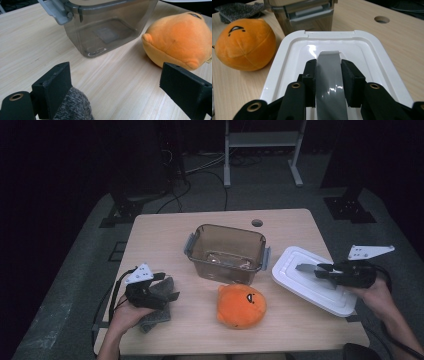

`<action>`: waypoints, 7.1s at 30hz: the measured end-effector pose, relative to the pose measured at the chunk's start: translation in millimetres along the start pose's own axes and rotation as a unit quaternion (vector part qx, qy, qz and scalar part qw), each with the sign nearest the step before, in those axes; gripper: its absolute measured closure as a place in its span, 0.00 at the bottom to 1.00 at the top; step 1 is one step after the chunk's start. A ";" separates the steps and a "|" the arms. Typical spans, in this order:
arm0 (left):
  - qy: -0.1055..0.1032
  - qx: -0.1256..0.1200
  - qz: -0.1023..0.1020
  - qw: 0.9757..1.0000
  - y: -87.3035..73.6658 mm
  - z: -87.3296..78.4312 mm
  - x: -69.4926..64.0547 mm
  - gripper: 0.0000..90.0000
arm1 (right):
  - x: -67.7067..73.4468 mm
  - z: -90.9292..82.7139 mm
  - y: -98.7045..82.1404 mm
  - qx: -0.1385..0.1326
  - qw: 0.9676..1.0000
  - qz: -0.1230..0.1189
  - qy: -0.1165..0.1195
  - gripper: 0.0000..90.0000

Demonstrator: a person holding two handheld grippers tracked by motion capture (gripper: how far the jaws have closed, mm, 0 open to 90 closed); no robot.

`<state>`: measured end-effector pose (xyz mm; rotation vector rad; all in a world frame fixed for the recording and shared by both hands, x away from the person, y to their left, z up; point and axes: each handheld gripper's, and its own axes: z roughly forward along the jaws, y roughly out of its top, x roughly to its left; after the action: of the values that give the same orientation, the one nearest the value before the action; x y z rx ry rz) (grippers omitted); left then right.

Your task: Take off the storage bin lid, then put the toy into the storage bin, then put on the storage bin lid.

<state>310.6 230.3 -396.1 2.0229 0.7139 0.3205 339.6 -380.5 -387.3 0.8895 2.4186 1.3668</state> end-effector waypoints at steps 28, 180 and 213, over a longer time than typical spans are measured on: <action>-0.001 -0.005 0.006 1.000 2.0 -3.7 -2.4 0.11 | 13.5 45.5 -58.8 0.030 0.998 0.043 0.029 0.73; 0.003 -0.031 -0.006 0.999 -0.6 -17.6 0.7 0.08 | 166.4 121.3 195.2 -0.039 0.977 -0.127 0.166 0.82; 0.003 -0.026 -0.006 1.000 -1.6 -13.6 -2.1 0.03 | 114.1 164.8 236.5 -0.025 0.986 -0.105 0.128 0.82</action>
<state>301.7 239.0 -390.2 1.9683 0.7132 0.3354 419.6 -105.9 -268.0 0.4542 2.5600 1.5333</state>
